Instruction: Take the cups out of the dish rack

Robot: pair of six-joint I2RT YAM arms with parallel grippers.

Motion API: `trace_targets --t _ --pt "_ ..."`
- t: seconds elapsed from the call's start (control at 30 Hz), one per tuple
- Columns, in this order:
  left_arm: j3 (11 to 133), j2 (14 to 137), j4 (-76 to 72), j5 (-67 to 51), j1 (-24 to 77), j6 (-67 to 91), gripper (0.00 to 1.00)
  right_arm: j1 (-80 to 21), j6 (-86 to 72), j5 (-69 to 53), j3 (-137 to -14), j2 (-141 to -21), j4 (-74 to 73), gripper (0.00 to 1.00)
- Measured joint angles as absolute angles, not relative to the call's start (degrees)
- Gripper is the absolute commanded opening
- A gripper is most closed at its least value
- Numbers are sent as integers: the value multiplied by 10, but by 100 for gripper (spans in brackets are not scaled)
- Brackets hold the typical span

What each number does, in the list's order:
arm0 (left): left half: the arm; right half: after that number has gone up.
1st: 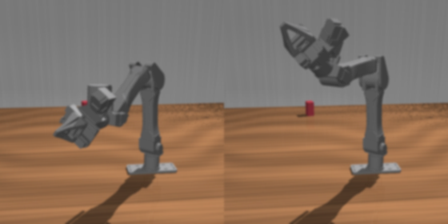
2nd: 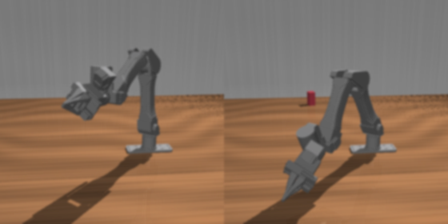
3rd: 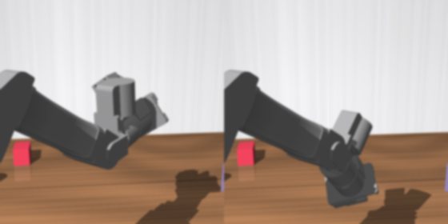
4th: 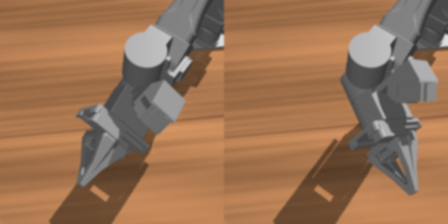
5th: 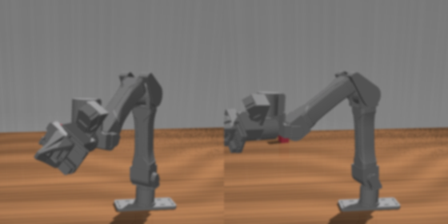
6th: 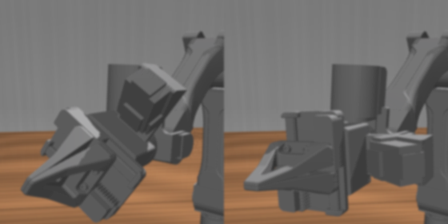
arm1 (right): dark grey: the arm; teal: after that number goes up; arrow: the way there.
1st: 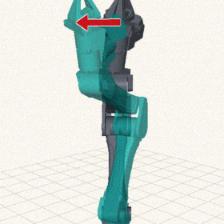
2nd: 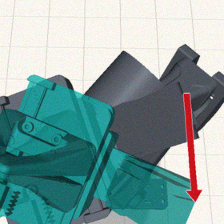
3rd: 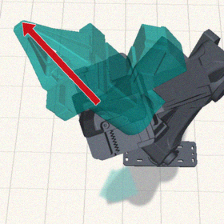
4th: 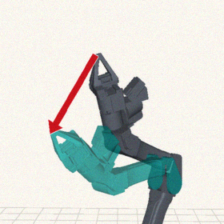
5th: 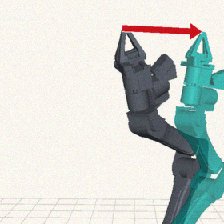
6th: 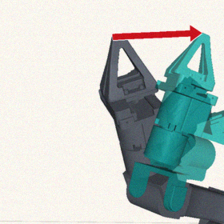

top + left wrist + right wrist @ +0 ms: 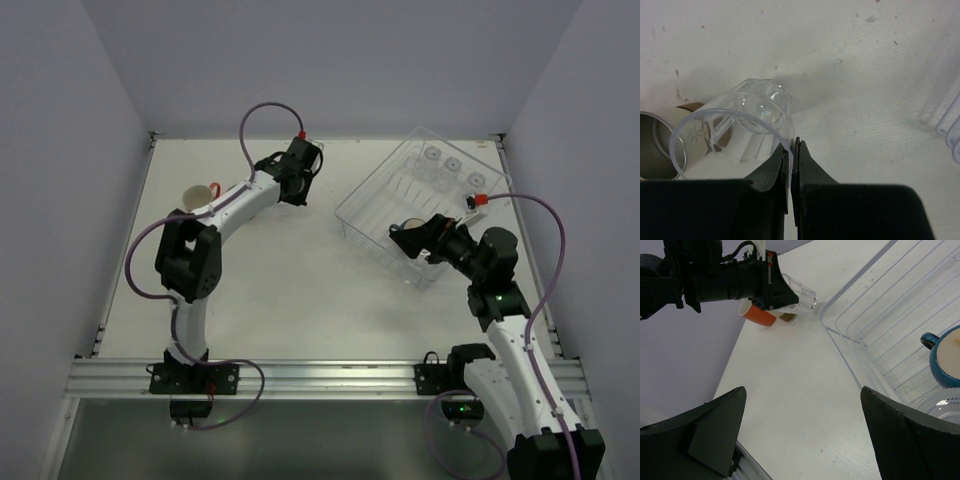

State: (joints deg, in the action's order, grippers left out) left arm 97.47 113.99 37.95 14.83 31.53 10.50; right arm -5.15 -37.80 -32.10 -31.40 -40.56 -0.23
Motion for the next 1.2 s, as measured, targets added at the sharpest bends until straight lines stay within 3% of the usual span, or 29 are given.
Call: trace_targets --t 0.43,0.6,0.73,1.0,1.07,1.2 --pt "1015 1214 386 172 296 79 0 -54 -371 -310 -311 -406 -13 99" --pt "1019 1220 387 172 292 78 21 -57 -371 -306 -311 -414 -15 99" --pt "1020 1220 386 172 292 76 46 -60 -368 -286 -311 -421 -25 99" --pt "1021 1219 387 181 292 76 77 -63 -344 -218 -334 -465 -62 99" --pt "1021 1214 387 185 292 74 100 -65 -336 -197 -345 -482 -70 99" --pt "1021 1186 387 183 292 79 100 -73 -312 -142 -381 -522 -101 99"
